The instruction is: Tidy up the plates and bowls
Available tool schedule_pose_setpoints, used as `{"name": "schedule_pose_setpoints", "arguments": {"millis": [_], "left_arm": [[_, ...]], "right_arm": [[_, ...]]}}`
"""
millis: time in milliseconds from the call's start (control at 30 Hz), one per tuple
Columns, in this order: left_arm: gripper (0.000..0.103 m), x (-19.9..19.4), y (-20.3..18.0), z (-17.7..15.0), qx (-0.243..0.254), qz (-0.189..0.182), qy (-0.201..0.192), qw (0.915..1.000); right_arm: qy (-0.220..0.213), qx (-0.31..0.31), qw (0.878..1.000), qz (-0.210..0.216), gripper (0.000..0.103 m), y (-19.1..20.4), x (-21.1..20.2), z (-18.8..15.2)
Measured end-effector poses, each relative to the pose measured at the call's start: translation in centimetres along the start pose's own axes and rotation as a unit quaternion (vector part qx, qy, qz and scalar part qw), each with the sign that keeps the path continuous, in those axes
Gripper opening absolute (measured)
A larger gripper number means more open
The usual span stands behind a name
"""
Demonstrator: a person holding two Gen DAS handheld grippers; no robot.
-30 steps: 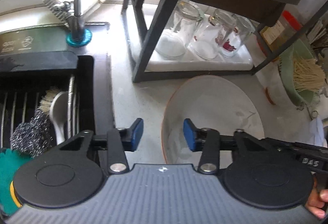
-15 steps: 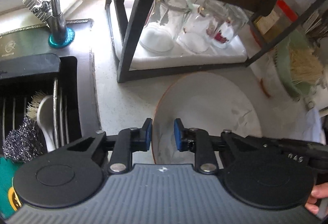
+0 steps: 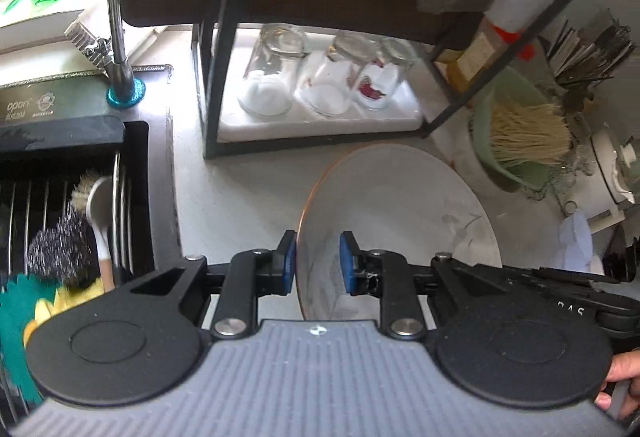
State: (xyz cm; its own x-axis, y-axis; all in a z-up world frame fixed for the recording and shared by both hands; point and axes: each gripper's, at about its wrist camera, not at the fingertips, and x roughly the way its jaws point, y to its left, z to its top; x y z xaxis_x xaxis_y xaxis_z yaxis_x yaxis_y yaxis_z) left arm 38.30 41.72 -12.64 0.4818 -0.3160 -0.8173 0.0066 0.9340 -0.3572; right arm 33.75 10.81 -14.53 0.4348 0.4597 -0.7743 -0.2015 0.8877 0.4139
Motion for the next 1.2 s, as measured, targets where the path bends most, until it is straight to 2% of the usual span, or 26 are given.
{"name": "schedule_pose_setpoints", "arguments": {"millis": [267, 533, 767, 1200], "left_arm": [[0.026, -1.8, -3.7, -2.0, -0.002, -0.004, 0.004, 1.0000], [0.026, -2.0, -8.1, -3.7, 0.019, 0.016, 0.011, 0.9996], [0.026, -0.3, -10.8, -5.1, 0.031, 0.030, 0.046, 0.9980], [0.026, 3.0, -14.0, -6.4, 0.058, 0.042, 0.091, 0.9933]], "right_arm": [[-0.030, -0.019, 0.999, 0.016, 0.014, -1.7, -4.4, -1.2], [-0.048, -0.043, 0.998, 0.020, 0.014, -4.5, -7.3, -3.9], [-0.047, -0.005, 0.999, 0.025, 0.014, -7.4, -8.1, -6.5], [-0.037, 0.026, 0.999, -0.003, 0.015, -10.4, -8.8, -9.3]]}}
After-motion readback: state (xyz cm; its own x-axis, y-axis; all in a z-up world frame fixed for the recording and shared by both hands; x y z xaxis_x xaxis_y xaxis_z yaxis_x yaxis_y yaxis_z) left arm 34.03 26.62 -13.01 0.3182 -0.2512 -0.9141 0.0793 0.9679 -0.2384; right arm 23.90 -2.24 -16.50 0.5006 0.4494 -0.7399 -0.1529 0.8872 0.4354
